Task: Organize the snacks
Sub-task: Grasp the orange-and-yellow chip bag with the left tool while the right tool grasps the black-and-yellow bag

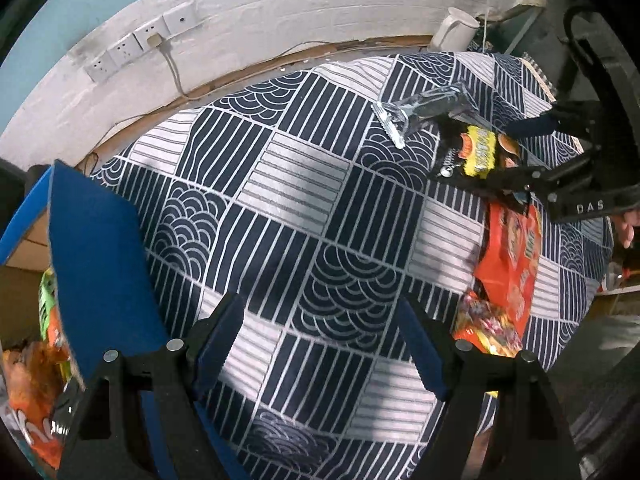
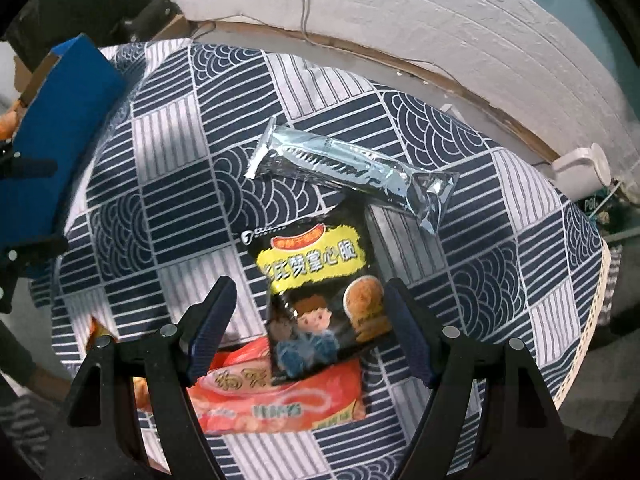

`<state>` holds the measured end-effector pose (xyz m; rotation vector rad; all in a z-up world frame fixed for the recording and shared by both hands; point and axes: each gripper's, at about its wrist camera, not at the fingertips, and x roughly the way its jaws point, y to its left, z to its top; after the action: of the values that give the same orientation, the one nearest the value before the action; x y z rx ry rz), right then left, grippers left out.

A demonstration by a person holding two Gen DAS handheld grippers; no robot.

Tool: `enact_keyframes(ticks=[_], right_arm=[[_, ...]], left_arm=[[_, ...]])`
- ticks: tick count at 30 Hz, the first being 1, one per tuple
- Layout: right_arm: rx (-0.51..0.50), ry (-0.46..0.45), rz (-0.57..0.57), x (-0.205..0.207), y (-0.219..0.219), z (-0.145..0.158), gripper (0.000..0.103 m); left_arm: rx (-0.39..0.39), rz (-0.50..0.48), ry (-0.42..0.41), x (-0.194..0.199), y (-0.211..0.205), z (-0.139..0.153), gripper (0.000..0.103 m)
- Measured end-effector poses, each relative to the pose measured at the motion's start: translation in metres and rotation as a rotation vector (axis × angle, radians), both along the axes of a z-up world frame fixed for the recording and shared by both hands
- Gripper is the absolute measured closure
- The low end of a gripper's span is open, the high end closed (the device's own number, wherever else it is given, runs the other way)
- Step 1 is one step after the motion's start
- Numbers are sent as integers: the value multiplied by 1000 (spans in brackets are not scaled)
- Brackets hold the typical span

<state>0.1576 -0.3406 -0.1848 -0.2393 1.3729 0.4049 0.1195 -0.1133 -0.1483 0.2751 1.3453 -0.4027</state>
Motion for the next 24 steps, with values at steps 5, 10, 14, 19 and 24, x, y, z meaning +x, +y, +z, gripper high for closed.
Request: enact_keyframes(ticks=[5,10,14,19,24], right_arm=[[-17,25,10,11,2,-15,27],[-57,47,41,15,8,-32,27],[-67,51,51,13,9,-38,32],[-54,40,19,8,4,-35,45],[-33,-15,-29,-6,2,-18,46]], left_arm=[[3,4,9,14,-2,-12,23],[-5,8,33,20,-5,-21,23],[-10,7,54,19,-8,-25,23],[-26,2,64,14,-16,-21,23],[-20,-32,45,1,-25,-13,23]])
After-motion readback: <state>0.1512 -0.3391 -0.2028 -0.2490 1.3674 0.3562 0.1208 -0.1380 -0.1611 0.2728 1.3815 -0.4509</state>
